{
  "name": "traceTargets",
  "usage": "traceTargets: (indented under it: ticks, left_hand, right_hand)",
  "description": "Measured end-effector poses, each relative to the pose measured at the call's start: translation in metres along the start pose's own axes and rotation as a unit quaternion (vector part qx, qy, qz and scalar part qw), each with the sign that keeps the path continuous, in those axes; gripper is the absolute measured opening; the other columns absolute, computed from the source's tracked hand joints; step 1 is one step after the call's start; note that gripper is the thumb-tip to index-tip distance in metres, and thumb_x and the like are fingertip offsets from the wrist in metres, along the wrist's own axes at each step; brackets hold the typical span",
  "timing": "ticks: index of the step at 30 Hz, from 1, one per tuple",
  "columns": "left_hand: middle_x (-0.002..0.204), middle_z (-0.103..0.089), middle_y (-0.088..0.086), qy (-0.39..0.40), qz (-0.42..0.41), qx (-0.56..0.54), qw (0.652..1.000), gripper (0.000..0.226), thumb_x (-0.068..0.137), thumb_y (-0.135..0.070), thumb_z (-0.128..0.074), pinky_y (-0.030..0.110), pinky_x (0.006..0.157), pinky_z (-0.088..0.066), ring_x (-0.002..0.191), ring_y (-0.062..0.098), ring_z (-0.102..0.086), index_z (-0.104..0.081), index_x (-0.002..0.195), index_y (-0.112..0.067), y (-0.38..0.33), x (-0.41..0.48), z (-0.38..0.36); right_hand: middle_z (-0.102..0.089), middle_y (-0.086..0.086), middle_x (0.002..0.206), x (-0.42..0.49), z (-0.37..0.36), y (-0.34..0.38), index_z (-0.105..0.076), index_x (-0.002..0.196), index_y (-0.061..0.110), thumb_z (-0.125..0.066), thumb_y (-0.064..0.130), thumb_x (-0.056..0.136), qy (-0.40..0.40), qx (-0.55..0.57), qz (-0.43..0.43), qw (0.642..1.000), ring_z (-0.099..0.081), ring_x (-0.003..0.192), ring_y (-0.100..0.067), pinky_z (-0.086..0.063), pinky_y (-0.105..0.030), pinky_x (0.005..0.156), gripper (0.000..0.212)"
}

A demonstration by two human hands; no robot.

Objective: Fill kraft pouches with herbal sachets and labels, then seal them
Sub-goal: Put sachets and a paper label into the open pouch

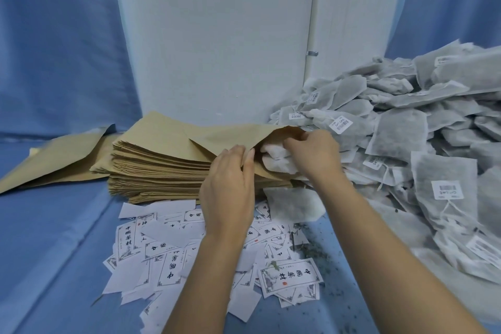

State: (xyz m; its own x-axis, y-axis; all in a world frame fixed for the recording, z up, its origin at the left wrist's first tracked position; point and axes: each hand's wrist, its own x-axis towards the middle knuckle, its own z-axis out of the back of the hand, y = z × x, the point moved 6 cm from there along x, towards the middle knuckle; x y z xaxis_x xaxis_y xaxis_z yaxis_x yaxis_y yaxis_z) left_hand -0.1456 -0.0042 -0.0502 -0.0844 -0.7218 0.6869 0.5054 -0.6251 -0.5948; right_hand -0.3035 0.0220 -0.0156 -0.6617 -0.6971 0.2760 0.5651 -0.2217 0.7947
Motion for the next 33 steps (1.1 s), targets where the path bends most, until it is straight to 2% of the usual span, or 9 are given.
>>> traceTargets:
  ticks: [3,6,10,12,15,21,26,30,33]
  left_hand:
    - [0.112,-0.067,0.002,0.011,-0.012,0.005,1.0,0.059,0.095,-0.048,-0.024,0.035,0.084,-0.049,0.111,0.021,-0.058,-0.065,0.115,-0.011,-0.008,-0.004,-0.005]
    - [0.111,-0.069,0.005,-0.004,-0.02,-0.002,1.0,0.045,0.098,-0.038,-0.037,0.037,0.083,-0.051,0.11,0.024,-0.061,-0.068,0.111,-0.007,-0.013,-0.007,-0.006]
    - [0.118,-0.066,0.0,-0.036,0.002,-0.015,0.999,0.063,0.094,-0.049,-0.021,0.032,0.085,-0.047,0.115,0.018,-0.057,-0.065,0.117,-0.012,-0.004,0.0,0.004]
    - [0.118,-0.066,-0.002,-0.04,0.005,-0.015,0.999,0.067,0.091,-0.052,-0.016,0.031,0.084,-0.047,0.115,0.016,-0.056,-0.065,0.118,-0.014,0.002,0.003,0.009]
    - [0.115,-0.065,-0.005,-0.026,0.008,-0.011,1.0,0.067,0.091,-0.054,-0.015,0.033,0.083,-0.047,0.115,0.014,-0.054,-0.064,0.115,-0.016,0.007,0.005,0.009]
    - [0.115,-0.068,-0.001,-0.04,0.006,-0.044,0.998,0.064,0.092,-0.052,-0.021,0.033,0.085,-0.049,0.114,0.017,-0.057,-0.067,0.115,-0.013,0.005,0.001,0.01]
    - [0.107,-0.071,-0.001,-0.081,-0.023,-0.039,0.996,0.048,0.096,-0.043,-0.037,0.026,0.077,-0.048,0.102,0.016,-0.064,-0.072,0.106,-0.012,-0.001,-0.004,0.014]
    - [0.106,-0.072,-0.003,-0.11,-0.021,-0.041,0.993,0.048,0.095,-0.042,-0.035,0.025,0.073,-0.048,0.101,0.014,-0.064,-0.073,0.105,-0.014,-0.002,-0.005,0.017]
    - [0.111,-0.069,-0.008,-0.093,0.002,-0.056,0.994,0.047,0.095,-0.047,-0.034,0.025,0.073,-0.045,0.108,0.011,-0.058,-0.071,0.107,-0.02,0.002,0.0,0.016]
  right_hand:
    - [-0.062,-0.016,0.084,-0.001,-0.013,0.007,-0.062,0.083,0.0,-0.051,0.014,0.09,-0.016,-0.041,0.017,0.999,-0.053,0.081,-0.031,-0.028,-0.029,0.055,0.018]
    - [-0.061,-0.019,0.117,-0.002,-0.034,0.016,-0.06,0.115,-0.003,-0.043,0.008,0.096,0.058,0.07,-0.042,0.995,-0.059,0.102,-0.032,-0.039,-0.024,0.068,0.027]
    - [-0.065,-0.014,0.108,-0.012,-0.066,0.029,-0.061,0.108,0.003,-0.038,0.004,0.096,0.249,0.285,-0.11,0.919,-0.062,0.082,-0.022,-0.054,-0.022,0.068,0.027]
    - [-0.066,-0.015,0.103,-0.011,-0.063,0.02,-0.062,0.11,-0.001,-0.04,0.009,0.095,0.241,0.216,-0.102,0.941,-0.062,0.079,-0.022,-0.053,-0.026,0.068,0.029]
    - [-0.067,-0.017,0.111,0.003,-0.049,0.006,-0.062,0.114,0.002,-0.039,0.018,0.093,0.144,0.075,-0.035,0.986,-0.063,0.099,-0.033,-0.047,-0.042,0.094,0.035]
    - [-0.059,-0.024,0.123,0.004,-0.058,0.014,-0.057,0.12,-0.006,-0.039,0.016,0.098,0.194,0.092,-0.003,0.977,-0.054,0.092,-0.024,-0.047,-0.041,0.088,0.036]
    - [-0.062,-0.014,0.102,0.001,-0.069,0.032,-0.061,0.089,0.006,-0.037,0.007,0.097,0.2,0.018,0.067,0.977,-0.055,0.098,-0.029,-0.045,-0.039,0.091,0.026]
    - [-0.045,0.003,0.076,-0.001,-0.079,0.041,-0.039,0.069,0.021,-0.039,0.009,0.098,0.221,0.022,0.07,0.972,-0.045,0.09,-0.02,-0.041,-0.033,0.081,0.032]
    - [-0.061,-0.014,0.097,0.0,-0.078,0.034,-0.052,0.08,0.011,-0.038,0.01,0.098,0.209,0.04,0.069,0.975,-0.052,0.098,-0.025,-0.043,-0.04,0.093,0.023]
